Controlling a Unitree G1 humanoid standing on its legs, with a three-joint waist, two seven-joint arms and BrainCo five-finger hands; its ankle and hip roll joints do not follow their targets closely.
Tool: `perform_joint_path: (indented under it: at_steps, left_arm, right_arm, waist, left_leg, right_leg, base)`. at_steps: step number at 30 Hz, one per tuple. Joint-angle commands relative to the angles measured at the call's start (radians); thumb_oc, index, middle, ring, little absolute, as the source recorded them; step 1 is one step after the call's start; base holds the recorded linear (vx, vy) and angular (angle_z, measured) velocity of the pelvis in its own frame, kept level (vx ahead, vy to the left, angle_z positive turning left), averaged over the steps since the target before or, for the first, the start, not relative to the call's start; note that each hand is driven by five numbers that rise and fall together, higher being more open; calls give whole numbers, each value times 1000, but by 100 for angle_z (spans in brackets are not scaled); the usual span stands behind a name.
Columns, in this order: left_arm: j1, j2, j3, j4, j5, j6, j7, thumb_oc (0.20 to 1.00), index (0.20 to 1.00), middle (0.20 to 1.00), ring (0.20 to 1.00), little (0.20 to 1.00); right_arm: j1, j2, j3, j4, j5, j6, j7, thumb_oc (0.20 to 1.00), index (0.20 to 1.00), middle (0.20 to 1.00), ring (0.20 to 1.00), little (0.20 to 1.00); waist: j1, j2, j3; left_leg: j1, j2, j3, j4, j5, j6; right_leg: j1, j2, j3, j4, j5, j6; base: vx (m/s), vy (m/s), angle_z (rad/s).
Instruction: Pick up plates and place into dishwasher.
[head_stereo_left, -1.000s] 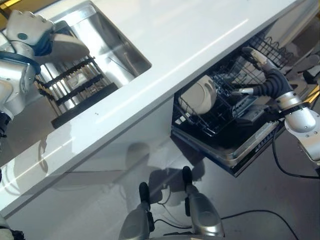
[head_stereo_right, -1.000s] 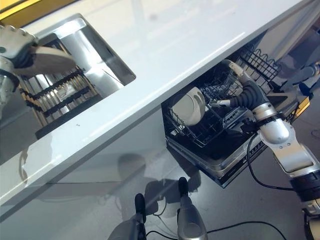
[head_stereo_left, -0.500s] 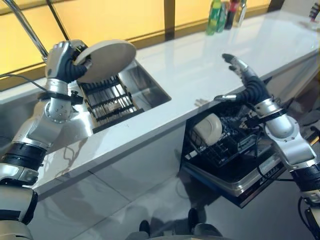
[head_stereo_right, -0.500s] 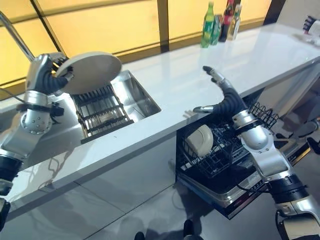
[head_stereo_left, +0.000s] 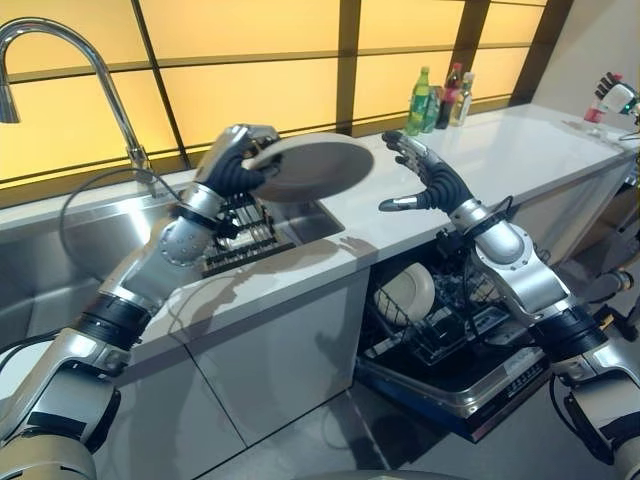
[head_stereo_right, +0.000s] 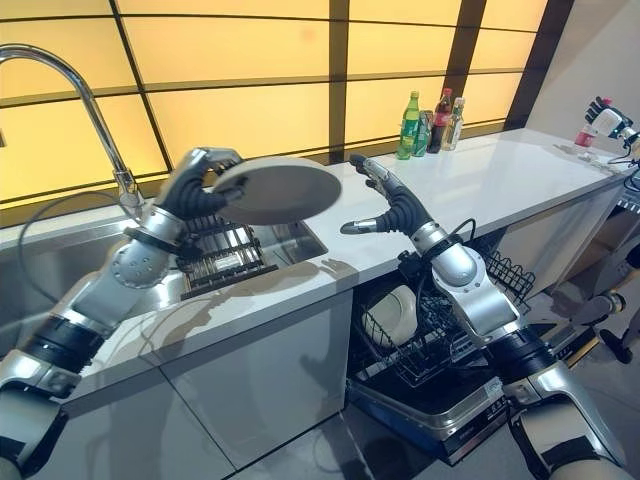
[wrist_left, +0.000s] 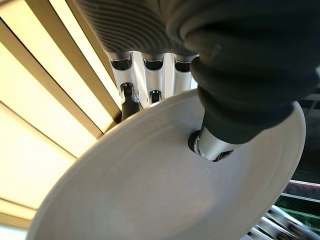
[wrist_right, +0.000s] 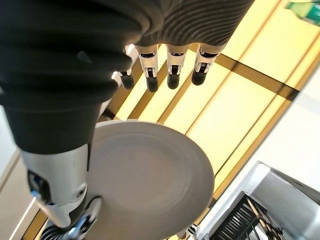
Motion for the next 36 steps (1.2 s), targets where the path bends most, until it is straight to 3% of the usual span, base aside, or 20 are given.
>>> perform_joint_path:
  at_steps: [1, 11, 12, 13, 14, 22, 30, 31, 32, 36]
  left_arm:
    - [-59, -27, 1, -30, -49, -26, -18, 200, 200, 200, 200, 200]
    - [-122, -49, -93, -30, -87, -65, -110, 200, 200, 200, 200, 200]
    - [-124, -51, -98, -33, -89, -66, -118, 200, 200, 200, 200, 200]
    - [-126, -52, -102, -33, -93, -67, -121, 200, 200, 200, 200, 200]
    - [-130, -54, -110, -44, -102, -63, -123, 200, 200, 200, 200, 200]
    - [-145, -85, -124, -45, -121, -69, -128, 200, 200, 200, 200, 200]
    - [-145, -74, -111, -55, -126, -56, -111, 200, 200, 200, 200, 200]
    - [-143, -71, -107, -59, -129, -47, -106, 567, 567, 567, 567, 567]
    - [-132, -69, -97, -61, -130, -29, -109, 1000, 1000, 1000, 1000, 1000]
    - [-74, -39, -55, -73, -97, -21, -97, 1000, 1000, 1000, 1000, 1000]
  right_arm:
    - [-168, -4, 28, 62, 62, 3, 0, 1000, 1000, 1000, 1000, 1000]
    - [-291, 25, 123, 197, 88, 87, 47, 1000, 1000, 1000, 1000, 1000]
    - [-299, 29, 132, 206, 94, 87, 55, 928, 928, 928, 928, 928]
    - [-305, 29, 139, 211, 102, 85, 56, 354, 354, 354, 354, 354]
    - [-311, 36, 147, 219, 132, 88, 77, 200, 200, 200, 200, 200]
    - [-342, 72, 168, 266, 157, 108, 129, 200, 200, 200, 200, 200]
    - [-339, 37, 187, 282, 70, 125, 131, 200, 200, 200, 200, 200]
    - [-337, 30, 185, 281, 58, 121, 123, 200, 200, 200, 200, 200]
    - [-330, 18, 180, 275, 33, 111, 114, 200, 200, 200, 200, 200]
    - [-295, -51, 144, 231, -65, 82, 62, 200, 200, 200, 200, 200]
  waist:
    - [31, 9, 10]
    - [50, 8, -4]
    - [52, 9, -5]
    - [53, 9, -5]
    - [55, 9, -6]
    - [61, 7, -13]
    - [56, 6, -18]
    - [55, 6, -18]
    - [53, 6, -18]
    - [46, 5, -13]
  left_leg:
    - [6, -112, 17, 12, -104, 78]
    - [9, -112, 11, 9, -102, 81]
    - [9, -112, 10, 9, -101, 81]
    - [8, -111, 10, 9, -101, 81]
    - [8, -112, 8, 9, -101, 82]
    - [10, -112, 1, 9, -105, 84]
    - [11, -109, 7, 9, -104, 84]
    - [11, -108, 8, 9, -104, 84]
    - [11, -108, 10, 9, -104, 85]
    - [11, -108, 15, 9, -105, 87]
  right_leg:
    - [71, 24, -18, 9, -137, 35]
    - [74, 22, -21, 9, -135, 33]
    - [74, 22, -21, 9, -135, 33]
    - [74, 22, -22, 9, -135, 33]
    - [75, 22, -22, 9, -136, 32]
    - [78, 23, -22, 9, -140, 29]
    - [77, 22, -20, 9, -140, 30]
    - [77, 23, -18, 9, -140, 30]
    - [76, 24, -15, 9, -140, 30]
    - [72, 26, -6, 9, -140, 32]
  base:
    - [6, -12, 5]
    - [0, -4, 2]
    - [0, 0, 0]
    - [0, 0, 0]
    - [0, 0, 0]
    - [4, -2, 0]
    - [0, 0, 0]
    - [33, -17, 0]
    - [35, -12, 0]
    - [27, -10, -1]
